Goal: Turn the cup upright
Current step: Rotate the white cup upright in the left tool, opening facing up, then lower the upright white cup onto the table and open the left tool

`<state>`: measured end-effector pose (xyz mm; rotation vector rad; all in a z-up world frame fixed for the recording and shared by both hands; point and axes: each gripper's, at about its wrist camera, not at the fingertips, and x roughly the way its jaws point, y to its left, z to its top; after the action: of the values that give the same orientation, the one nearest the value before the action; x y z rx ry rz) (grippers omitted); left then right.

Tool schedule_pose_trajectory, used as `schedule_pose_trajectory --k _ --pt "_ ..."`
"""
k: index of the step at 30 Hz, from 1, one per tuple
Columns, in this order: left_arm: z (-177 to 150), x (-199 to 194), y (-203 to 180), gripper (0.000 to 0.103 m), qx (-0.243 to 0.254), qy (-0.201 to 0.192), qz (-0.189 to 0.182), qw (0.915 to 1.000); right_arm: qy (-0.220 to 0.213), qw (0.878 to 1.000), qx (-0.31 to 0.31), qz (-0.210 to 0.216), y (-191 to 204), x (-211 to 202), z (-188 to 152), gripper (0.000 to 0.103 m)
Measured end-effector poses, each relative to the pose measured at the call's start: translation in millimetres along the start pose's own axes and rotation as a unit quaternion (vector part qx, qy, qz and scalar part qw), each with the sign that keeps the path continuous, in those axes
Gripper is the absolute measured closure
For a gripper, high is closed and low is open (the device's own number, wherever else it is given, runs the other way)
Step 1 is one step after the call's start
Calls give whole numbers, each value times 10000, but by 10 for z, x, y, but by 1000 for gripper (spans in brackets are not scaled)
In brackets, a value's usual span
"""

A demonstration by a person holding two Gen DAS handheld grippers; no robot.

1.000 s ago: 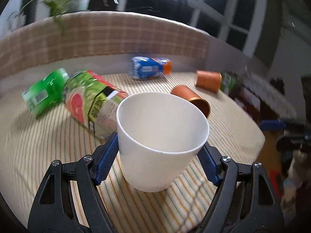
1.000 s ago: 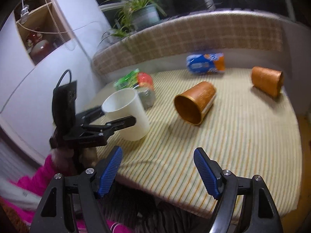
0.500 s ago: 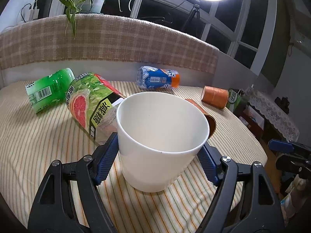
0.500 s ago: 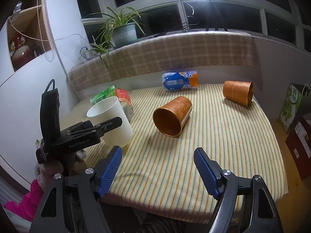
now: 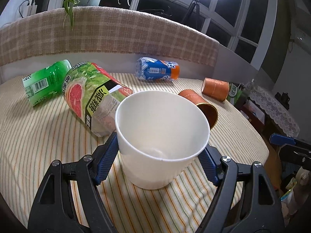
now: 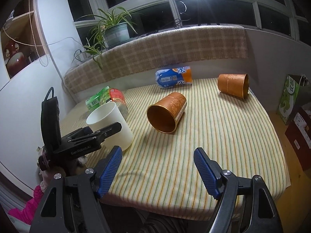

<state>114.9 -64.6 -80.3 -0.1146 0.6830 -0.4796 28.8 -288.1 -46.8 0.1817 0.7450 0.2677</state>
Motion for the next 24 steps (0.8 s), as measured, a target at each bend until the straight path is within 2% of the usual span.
schedule_pose_trajectory --k 11,17,24 --pt "-36 -54 -16 23 113 54 -2 9999 -30 10000 -5 83 21 -30 -1 24" --pt "-64 -20 -27 15 53 213 -126 9997 -51 9999 -36 124 33 -60 -10 24" --pt "-133 -83 -9 14 83 299 -52 9995 -62 9999 -12 157 22 -90 -24 24"
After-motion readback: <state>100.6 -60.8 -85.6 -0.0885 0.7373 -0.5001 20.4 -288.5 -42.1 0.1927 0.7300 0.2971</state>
